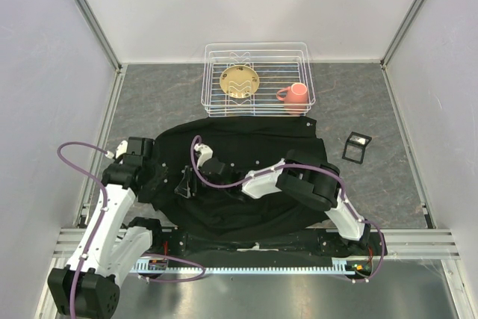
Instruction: Remove the brooch from the garment
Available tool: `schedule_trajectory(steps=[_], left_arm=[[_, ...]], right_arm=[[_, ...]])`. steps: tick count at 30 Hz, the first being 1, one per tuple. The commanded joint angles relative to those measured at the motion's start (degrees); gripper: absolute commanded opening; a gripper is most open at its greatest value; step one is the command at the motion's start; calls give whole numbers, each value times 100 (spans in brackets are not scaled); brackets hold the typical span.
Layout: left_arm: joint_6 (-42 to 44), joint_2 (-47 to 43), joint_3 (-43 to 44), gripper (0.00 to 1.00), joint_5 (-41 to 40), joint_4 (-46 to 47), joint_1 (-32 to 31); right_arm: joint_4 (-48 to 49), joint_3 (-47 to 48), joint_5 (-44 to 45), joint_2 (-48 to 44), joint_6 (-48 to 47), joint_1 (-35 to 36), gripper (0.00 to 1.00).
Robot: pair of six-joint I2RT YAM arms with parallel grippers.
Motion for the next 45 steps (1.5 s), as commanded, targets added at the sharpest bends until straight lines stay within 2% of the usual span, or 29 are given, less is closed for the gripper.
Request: schedule_trajectory(steps=[1,5,11,18,26,32,35,36,38,39,42,45], left_arm=[[172,21,70,27,-176,52,22],[181,12,70,27,-141,78,22],[163,56,61,27,-71,96,22],[146,65,-9,27,52,139,31],[32,188,-184,25,351,315,31],[-100,197,-308,26,448,324,66],[-206,223,-343,29,474,333,162],[-223,258,-404,32,622,437,284],[-145,415,-527,37,1000,631,513],[-109,504,-693,38,1515,875,836],[58,933,-1001,40,2308,1255,1242],[260,1224,-1081,43,2715,1563,1384]], right_arm=[[-121,193,21,-48,-182,133,56],[-305,157,196,-4,-410,204,55],[-236,17,417,93,-621,213,48],[106,-150,434,216,-709,230,26],[1064,-510,698,120,-1078,248,0],[1750,-695,655,-4,-1210,248,0],[2566,-1081,567,-21,-1070,257,0],[3029,-1186,567,-30,-1061,265,0],[3235,-1380,645,-39,-1043,292,0],[3436,-1416,620,-30,-1061,292,0],[3649,-1460,602,5,-1061,292,0],[3702,-1407,558,31,-1096,283,0]])
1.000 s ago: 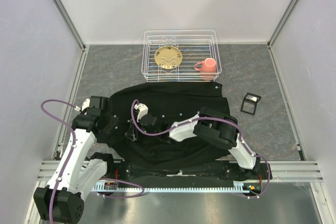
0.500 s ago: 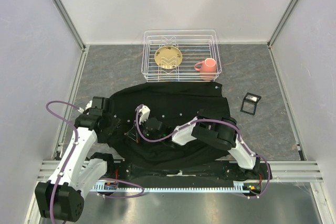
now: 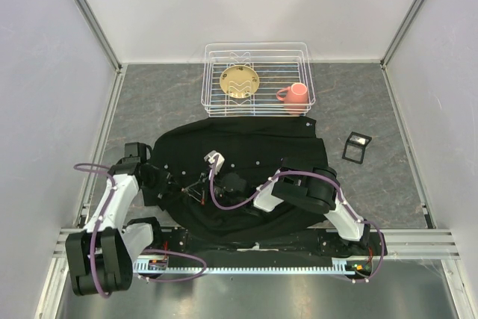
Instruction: Remove the brooch from the garment
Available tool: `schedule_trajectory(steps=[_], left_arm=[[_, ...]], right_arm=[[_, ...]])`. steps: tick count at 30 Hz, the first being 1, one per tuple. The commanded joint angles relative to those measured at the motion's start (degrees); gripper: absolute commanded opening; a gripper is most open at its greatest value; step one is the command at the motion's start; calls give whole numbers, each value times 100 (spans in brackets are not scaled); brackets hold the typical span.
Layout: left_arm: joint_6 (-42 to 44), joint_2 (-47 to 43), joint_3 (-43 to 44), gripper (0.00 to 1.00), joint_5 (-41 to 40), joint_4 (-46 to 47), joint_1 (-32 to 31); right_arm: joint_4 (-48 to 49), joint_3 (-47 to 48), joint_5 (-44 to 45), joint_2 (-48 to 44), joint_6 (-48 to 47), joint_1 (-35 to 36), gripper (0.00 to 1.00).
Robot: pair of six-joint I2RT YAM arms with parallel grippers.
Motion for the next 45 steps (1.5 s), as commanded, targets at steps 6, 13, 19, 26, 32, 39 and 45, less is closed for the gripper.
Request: schedule_trajectory(steps=[6,13,19,26,32,39,45], left_arm=[[423,136,-225,36,1090,758,221],[282,118,-462,31,1239,740,257],[326,163,-506,37,1582,723,283],[291,-128,-603,22,1608,705,301],[379,74,-620,4,1608,696,327],[396,-4,-656,2,1591,661,318],[379,-5,-656,2,1573,635,327]], right_arm=[[664,178,-94,-45,-128,38,0],[900,187,-199,-45,-58,38,0],[962,205,-191,-45,-84,29,2],[611,178,-103,-185,82,38,37],[427,-32,-33,-396,311,-14,47],[461,-314,-199,-484,391,-94,48],[488,-332,-261,-353,320,-102,44]])
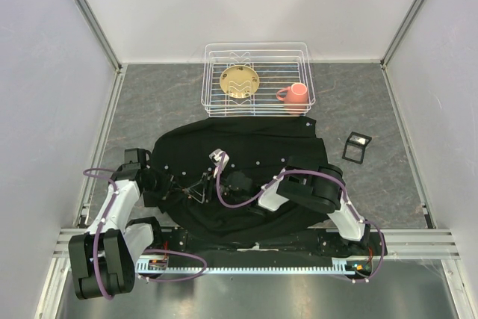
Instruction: Remove the brooch from the garment
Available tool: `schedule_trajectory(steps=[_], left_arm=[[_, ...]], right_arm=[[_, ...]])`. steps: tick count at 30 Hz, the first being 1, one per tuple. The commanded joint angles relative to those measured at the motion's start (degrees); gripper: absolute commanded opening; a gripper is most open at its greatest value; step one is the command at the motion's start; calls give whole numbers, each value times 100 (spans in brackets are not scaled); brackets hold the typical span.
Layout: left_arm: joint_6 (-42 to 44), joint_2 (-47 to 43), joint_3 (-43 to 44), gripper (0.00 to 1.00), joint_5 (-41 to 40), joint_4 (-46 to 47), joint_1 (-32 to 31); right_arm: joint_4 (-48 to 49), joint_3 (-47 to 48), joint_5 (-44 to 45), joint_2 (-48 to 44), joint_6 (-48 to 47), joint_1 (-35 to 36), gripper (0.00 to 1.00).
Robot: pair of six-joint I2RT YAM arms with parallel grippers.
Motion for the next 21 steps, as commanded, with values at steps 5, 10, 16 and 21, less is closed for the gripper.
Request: schedule_trajectory(steps=[5,10,16,21], left_arm=[[156,-74,-11,2,190,-47,43],[173,-66,51,2,216,-83,43],[165,-83,77,2,295,-109,43],[208,-92,147,2,356,-188,34]], right_arm=[[221,97,-271,65,10,-15,29],[186,141,-271,145,1,-15,22],[54,168,-253,145,-87,-15,10],[-34,238,-271,127,-210,-15,0]])
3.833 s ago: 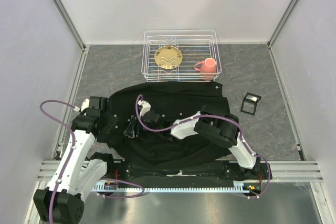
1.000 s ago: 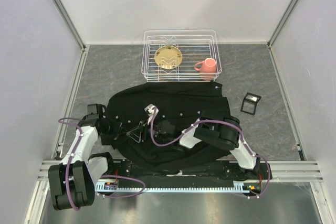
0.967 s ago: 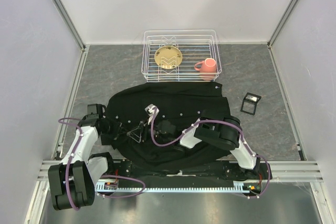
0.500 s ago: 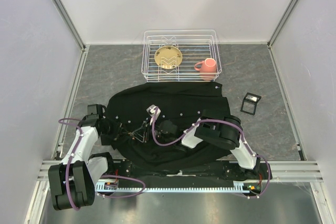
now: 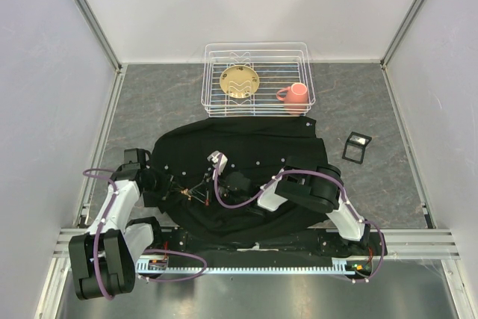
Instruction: Remove the brooch from the garment
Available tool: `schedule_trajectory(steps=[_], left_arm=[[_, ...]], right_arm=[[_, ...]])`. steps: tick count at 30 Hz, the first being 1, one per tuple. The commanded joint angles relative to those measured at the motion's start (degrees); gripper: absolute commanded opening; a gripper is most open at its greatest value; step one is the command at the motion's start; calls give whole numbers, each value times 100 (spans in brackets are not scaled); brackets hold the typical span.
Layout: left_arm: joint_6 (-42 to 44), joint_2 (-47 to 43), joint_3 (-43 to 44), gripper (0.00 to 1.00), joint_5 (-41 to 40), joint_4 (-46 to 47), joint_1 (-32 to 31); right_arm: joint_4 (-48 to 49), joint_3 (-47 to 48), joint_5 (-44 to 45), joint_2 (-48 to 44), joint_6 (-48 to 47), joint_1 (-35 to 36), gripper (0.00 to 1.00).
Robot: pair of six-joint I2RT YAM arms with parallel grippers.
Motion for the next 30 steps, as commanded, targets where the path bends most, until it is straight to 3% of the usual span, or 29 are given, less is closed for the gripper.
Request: schedule_trajectory(steps=[1,3,6,7,10,18,30], left_arm=[[215,-90,150,2,335,-170,14],[259,-116,185,4,335,-232,15],[294,-221,281,18,335,-302,23],[294,-248,299,27,309,-398,15],[294,-301,395,38,334,-565,14],[57,-459,729,44,387,-1014,32],[-523,-328,678,50,1301,-945,32]], right_arm=[[137,214,-94,18,-192,-11,0],[128,232,-94,0,-228,-11,0],[136,240,-67,-35,-254,-11,0],[154,232,-59,-26,-272,-11,0],[154,240,-32,-52,-316,-11,0],[189,100,196,-149,-491,-11,0],[171,161,337,-228,-729,-11,0]])
